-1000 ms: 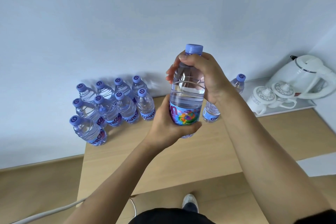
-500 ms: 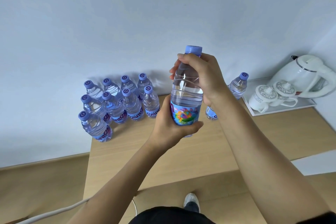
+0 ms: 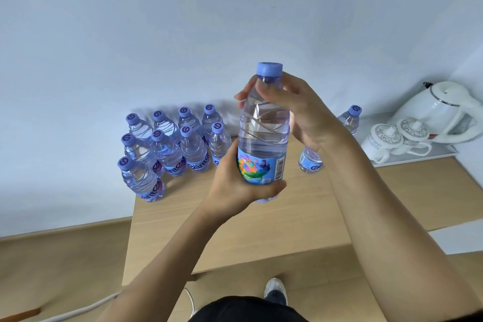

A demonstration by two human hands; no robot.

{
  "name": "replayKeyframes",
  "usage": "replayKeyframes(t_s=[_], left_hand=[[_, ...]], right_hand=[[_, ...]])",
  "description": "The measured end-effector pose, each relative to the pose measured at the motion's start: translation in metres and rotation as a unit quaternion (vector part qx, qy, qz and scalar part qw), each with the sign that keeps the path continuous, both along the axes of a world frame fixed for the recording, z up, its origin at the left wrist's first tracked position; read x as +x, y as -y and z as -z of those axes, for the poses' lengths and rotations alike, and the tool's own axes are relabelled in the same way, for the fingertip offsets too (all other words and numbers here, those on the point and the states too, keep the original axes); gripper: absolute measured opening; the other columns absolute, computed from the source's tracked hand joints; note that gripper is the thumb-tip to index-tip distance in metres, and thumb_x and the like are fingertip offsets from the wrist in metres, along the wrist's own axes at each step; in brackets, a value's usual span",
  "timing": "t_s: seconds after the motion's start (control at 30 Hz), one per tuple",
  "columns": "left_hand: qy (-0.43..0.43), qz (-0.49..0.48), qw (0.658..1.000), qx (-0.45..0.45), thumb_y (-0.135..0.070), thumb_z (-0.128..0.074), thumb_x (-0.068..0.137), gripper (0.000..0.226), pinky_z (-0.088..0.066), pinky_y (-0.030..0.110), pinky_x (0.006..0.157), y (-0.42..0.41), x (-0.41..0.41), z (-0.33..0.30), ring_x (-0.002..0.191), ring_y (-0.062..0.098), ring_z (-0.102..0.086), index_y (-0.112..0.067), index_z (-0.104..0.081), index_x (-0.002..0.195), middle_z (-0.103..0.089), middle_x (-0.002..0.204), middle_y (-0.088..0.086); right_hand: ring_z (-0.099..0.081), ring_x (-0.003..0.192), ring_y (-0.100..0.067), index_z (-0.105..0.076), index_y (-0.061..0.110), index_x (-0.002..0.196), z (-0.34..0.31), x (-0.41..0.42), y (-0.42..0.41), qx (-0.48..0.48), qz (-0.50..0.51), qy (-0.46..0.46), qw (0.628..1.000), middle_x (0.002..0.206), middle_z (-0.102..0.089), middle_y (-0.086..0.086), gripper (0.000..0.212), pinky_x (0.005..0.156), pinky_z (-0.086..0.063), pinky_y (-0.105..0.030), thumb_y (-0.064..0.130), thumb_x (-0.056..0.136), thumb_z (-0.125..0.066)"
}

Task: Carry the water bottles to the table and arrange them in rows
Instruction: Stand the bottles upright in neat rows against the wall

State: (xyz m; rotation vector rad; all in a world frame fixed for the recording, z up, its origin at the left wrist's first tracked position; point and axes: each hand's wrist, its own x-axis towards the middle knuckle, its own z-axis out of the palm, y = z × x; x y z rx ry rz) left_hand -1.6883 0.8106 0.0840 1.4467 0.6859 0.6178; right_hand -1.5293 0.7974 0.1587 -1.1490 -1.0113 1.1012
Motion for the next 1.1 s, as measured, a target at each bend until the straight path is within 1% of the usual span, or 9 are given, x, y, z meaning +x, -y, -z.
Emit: replayKeyframes(t_s=[0.07,0.13,0.23,0.47,0.7,0.8,0.97,1.03,1.1], left_hand=[[0.011,0.032,0.999,-0.012,-0.005,-0.087,0.057,0.058,-0.051,0.028,0.058,-0.002,-0.001,-0.003,0.071,0.025,-0.068,-0.003,-0.054,0.105,-0.071,0.085,0.011],[0.02,0.055,0.998,-0.037,-0.002,-0.086,0.062,0.058,-0.048,0.027,0.056,-0.003,0.0,-0.005,0.068,0.028,-0.064,0.004,-0.051,0.108,-0.068,0.084,0.016],[0.027,0.062,0.996,-0.052,-0.003,-0.085,0.063,0.061,-0.047,0.028,0.055,-0.005,0.002,-0.006,0.068,0.028,-0.062,0.01,-0.049,0.111,-0.066,0.083,0.017],[0.026,0.023,0.999,-0.034,-0.002,-0.08,0.065,0.056,-0.047,0.031,0.048,-0.005,0.004,-0.006,0.055,0.027,-0.058,0.003,-0.047,0.11,-0.069,0.069,0.01],[0.003,-0.047,0.998,0.038,-0.009,-0.087,0.058,0.059,-0.058,0.025,0.066,-0.007,0.002,-0.005,0.079,0.02,-0.071,-0.01,-0.055,0.108,-0.073,0.091,0.001],[-0.004,-0.041,0.998,0.051,-0.006,-0.089,0.059,0.055,-0.054,0.02,0.062,-0.013,-0.002,-0.008,0.074,0.015,-0.07,-0.013,-0.056,0.103,-0.073,0.087,-0.002],[0.026,0.027,0.999,0.024,-0.01,-0.087,0.06,0.053,-0.052,0.023,0.061,-0.023,-0.012,-0.014,0.072,0.016,-0.068,-0.004,-0.057,0.104,-0.072,0.084,0.002],[0.029,0.05,0.998,0.022,-0.014,-0.087,0.059,0.056,-0.055,0.027,0.066,-0.024,-0.011,-0.016,0.077,0.018,-0.07,-0.001,-0.059,0.106,-0.073,0.087,0.004],[0.037,0.064,0.997,0.007,-0.007,-0.086,0.064,0.052,-0.052,0.021,0.059,-0.023,-0.009,-0.015,0.069,0.014,-0.067,0.004,-0.057,0.106,-0.071,0.08,0.0]], right_hand=[[-0.07,0.102,-0.032,-0.071,0.018,0.086,0.0,-0.001,-0.002,0.011,-0.03,-0.05,0.998,0.106,-0.074,-0.012,0.014,0.083,-0.056,-0.041,0.029,0.088,-0.062],[-0.072,0.093,-0.036,-0.069,0.014,0.083,-0.001,-0.007,-0.005,0.012,-0.024,-0.073,0.997,0.098,-0.074,-0.014,0.015,0.079,-0.057,-0.042,0.03,0.082,-0.068],[-0.071,0.073,-0.032,-0.065,0.008,0.082,-0.003,-0.012,-0.008,0.013,0.027,-0.06,0.998,0.079,-0.072,-0.013,0.021,0.066,-0.057,-0.035,0.027,0.076,-0.072],[-0.07,0.07,-0.023,-0.064,0.01,0.08,-0.003,-0.023,-0.014,0.03,0.134,0.016,0.99,0.069,-0.068,-0.013,0.013,0.062,-0.054,-0.03,0.021,0.085,-0.069],[-0.065,0.059,-0.022,-0.059,0.008,0.072,0.0,-0.036,-0.02,0.042,0.23,0.073,0.97,0.066,-0.069,-0.01,0.025,0.06,-0.054,-0.034,0.027,0.082,-0.071],[-0.068,0.068,-0.022,-0.064,0.015,0.078,-0.002,-0.03,-0.018,0.044,0.163,0.034,0.985,0.071,-0.069,-0.005,0.017,0.064,-0.056,-0.032,0.029,0.081,-0.073],[-0.069,0.102,-0.032,-0.065,0.013,0.101,-0.009,-0.015,-0.014,0.058,0.0,-0.033,0.998,0.106,-0.072,-0.013,0.017,0.084,-0.056,-0.039,0.026,0.09,-0.061],[-0.07,0.101,-0.037,-0.063,0.013,0.101,-0.009,-0.018,-0.015,0.049,-0.023,-0.069,0.996,0.109,-0.071,-0.016,0.017,0.083,-0.056,-0.045,0.025,0.091,-0.058],[-0.072,0.085,-0.035,-0.064,0.013,0.097,-0.009,-0.023,-0.018,0.04,0.0,-0.064,0.997,0.094,-0.073,-0.014,0.016,0.077,-0.057,-0.045,0.026,0.088,-0.061]])
